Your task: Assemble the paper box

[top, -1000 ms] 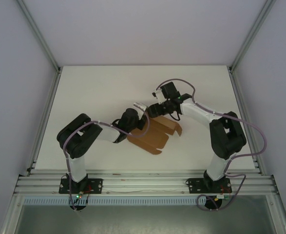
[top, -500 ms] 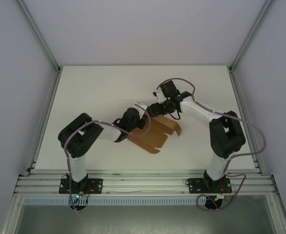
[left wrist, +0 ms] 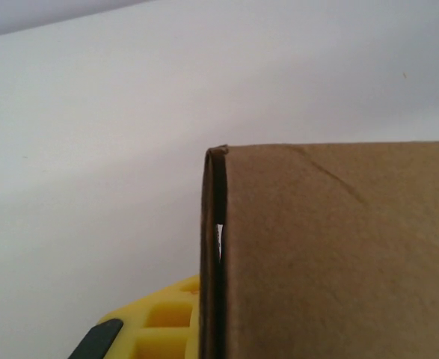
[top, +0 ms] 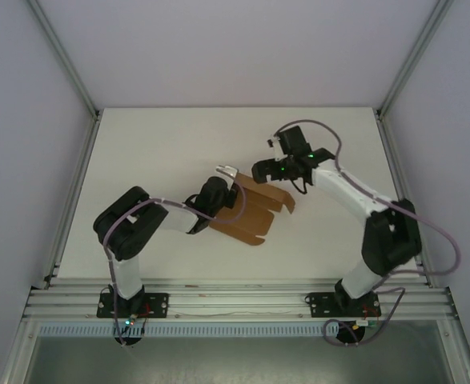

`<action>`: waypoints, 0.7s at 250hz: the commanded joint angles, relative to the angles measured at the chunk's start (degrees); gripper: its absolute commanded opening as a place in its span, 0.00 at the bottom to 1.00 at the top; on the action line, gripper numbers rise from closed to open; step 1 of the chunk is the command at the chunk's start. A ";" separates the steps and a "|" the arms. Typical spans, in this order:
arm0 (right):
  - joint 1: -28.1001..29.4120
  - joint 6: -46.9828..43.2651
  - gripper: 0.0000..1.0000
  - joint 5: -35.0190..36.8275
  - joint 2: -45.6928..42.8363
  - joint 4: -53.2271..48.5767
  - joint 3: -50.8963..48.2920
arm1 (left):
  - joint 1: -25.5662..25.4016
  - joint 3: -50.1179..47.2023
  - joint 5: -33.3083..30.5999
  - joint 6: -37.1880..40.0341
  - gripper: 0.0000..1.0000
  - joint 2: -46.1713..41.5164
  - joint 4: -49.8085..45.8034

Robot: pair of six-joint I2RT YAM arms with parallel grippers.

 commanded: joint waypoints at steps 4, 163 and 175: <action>-0.30 -0.73 1.00 8.55 -6.72 1.98 -4.63 | -0.31 1.46 -3.87 -4.53 0.00 -3.93 -6.83; -0.51 -3.20 1.00 2.90 -4.14 10.81 -12.56 | -0.32 3.23 -1.99 -12.84 0.00 -7.55 -14.05; -0.51 -2.76 1.00 2.49 -3.97 13.98 -13.34 | -0.30 3.19 -0.98 -13.85 0.00 -7.78 -14.01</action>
